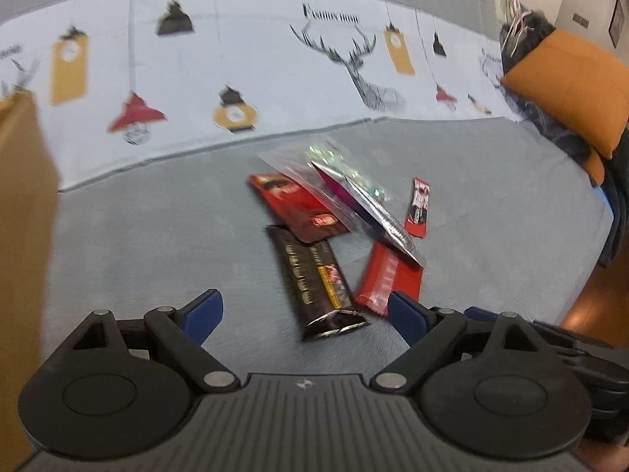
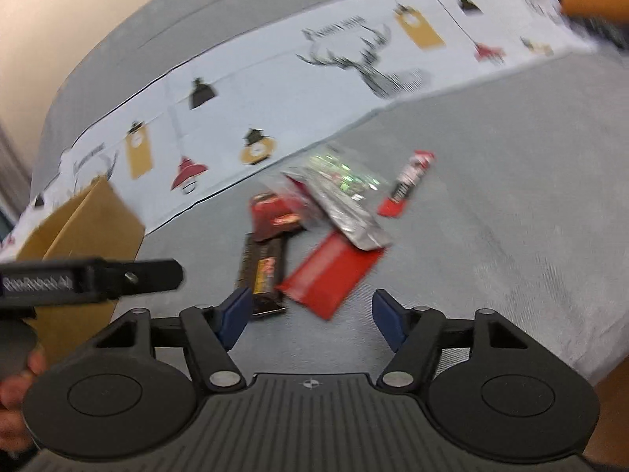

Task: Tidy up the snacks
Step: 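Grasp the dark chocolate bar with the left tool while the right tool grasps the red packet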

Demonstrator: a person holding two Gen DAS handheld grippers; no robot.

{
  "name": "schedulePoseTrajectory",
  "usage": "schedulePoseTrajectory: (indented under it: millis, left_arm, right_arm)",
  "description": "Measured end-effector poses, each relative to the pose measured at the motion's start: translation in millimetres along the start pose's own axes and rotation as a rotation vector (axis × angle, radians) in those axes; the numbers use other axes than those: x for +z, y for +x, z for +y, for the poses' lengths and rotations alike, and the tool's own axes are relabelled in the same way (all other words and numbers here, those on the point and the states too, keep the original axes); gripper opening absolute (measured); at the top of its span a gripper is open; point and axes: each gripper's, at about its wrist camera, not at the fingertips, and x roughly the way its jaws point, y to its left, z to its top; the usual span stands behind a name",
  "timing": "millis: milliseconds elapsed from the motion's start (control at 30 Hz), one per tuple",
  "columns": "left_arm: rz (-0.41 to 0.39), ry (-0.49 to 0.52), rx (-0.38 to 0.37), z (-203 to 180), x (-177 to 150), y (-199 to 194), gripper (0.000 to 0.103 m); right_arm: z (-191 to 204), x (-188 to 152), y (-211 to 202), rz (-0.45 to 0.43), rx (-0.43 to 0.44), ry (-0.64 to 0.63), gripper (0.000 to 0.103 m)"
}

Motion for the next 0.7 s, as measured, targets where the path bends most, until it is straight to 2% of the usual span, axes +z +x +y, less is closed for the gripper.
schedulePoseTrajectory:
  millis: [67,167,200,233,267,400,433,467,500,567,600,667,700]
  left_arm:
    - [0.024,-0.023,-0.030,-0.9,3.7,23.7,0.088]
    - [0.092,-0.040,-0.053,-1.1,7.0,57.9,0.067]
    - [0.115,-0.035,-0.050,-1.6,6.4,68.5,0.060]
    - [0.086,-0.006,-0.041,-3.7,5.7,69.5,0.050]
    - [0.072,0.031,-0.021,-6.2,5.5,71.2,0.047]
    - [0.058,0.057,-0.048,1.7,0.0,68.9,0.045]
    - [0.054,0.071,-0.046,1.7,-2.2,67.0,0.044]
    - [0.053,0.079,-0.040,2.7,-4.9,64.7,0.044]
    - [0.054,0.076,-0.032,4.3,-7.4,61.8,0.043]
    - [0.060,0.051,-0.020,9.4,-12.2,53.6,0.042]
    - [0.064,0.037,-0.017,13.0,-15.2,48.9,0.042]
    - [0.073,0.019,-0.015,19.1,-23.3,36.5,0.042]
    - [0.076,0.010,-0.008,23.9,-29.3,29.0,0.042]
  right_arm:
    - [-10.2,1.1,9.6,0.013,-0.002,0.036,0.055]
    - [-19.3,1.5,28.8,0.043,-0.012,0.066,0.054]
    - [-19.9,2.3,32.4,0.027,-0.002,0.067,0.054]
    - [-18.2,2.8,35.7,0.022,0.004,0.062,0.054]
    - [-16.0,3.9,40.3,0.022,0.011,0.049,0.054]
    - [-16.8,9.9,55.7,0.015,0.028,0.039,0.050]
    - [-15.9,11.6,57.8,0.019,0.018,0.026,0.045]
    - [-13.1,12.7,60.0,0.023,-0.018,-0.005,0.026]
    - [-10.1,12.6,60.8,0.022,-0.051,-0.039,0.019]
    - [-10.8,12.8,59.5,0.022,-0.047,-0.027,0.015]
    - [-10.9,12.7,57.9,0.023,-0.051,-0.021,0.007]
    - [-10.6,11.8,54.3,0.039,-0.051,-0.015,0.000]
    - [-9.9,10.6,51.8,0.048,-0.058,-0.017,0.000]
